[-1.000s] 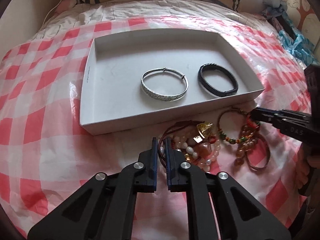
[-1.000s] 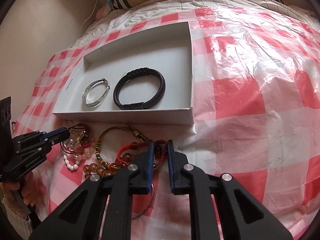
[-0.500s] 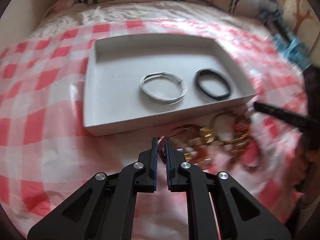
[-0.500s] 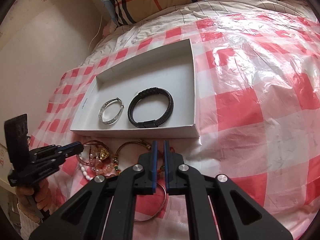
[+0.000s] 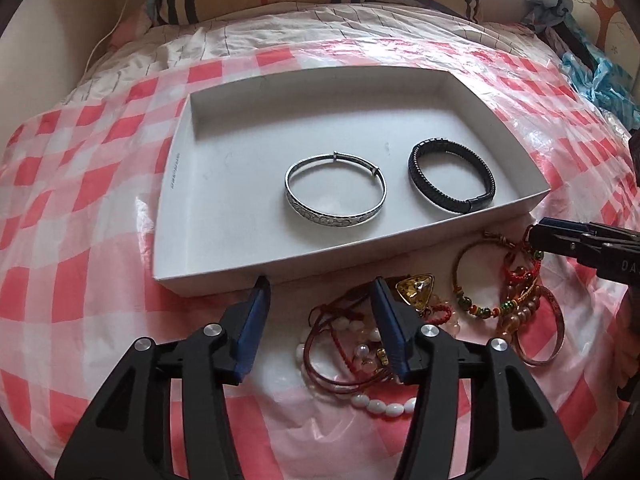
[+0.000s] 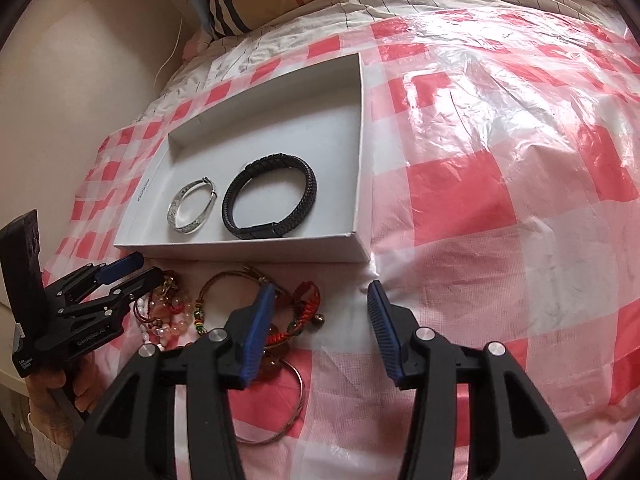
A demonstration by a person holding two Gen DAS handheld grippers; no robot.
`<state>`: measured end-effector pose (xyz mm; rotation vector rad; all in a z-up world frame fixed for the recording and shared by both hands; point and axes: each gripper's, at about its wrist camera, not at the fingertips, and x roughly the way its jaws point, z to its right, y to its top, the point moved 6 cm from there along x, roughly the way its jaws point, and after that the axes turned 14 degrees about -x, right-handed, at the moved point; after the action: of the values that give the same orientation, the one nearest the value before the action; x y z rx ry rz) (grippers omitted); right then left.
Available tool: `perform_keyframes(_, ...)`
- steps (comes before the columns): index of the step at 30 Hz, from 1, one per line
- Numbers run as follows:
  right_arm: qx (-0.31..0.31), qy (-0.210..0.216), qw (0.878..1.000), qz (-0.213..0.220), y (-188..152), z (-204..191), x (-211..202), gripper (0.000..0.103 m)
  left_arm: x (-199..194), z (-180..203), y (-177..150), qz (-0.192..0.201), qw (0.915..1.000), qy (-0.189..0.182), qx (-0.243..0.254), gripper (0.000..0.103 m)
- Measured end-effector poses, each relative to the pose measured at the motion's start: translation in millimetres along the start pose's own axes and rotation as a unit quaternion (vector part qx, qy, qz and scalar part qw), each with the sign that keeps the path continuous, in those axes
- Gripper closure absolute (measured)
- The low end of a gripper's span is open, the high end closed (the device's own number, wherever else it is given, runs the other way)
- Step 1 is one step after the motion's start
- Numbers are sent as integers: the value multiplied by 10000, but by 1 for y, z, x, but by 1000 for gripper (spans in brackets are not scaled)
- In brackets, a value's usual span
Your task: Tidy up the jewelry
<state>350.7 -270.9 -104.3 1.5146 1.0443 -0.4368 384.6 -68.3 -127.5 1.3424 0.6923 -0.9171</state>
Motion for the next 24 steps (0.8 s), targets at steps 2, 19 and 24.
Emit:
perform_keyframes(2,-125,-134,9998,-69,-1,-3,6,55,5,6,-3,-72,10000,-34,43,58)
perform_keyframes(19,27,588,9977,351,4,-12,-15,94,-62,18,2,230,9765,-2108,-385,100)
perform_keyframes(24,95,766,9958,488,8,-14,-23,94,-64,17,4,319,9760,-2106,-452,100)
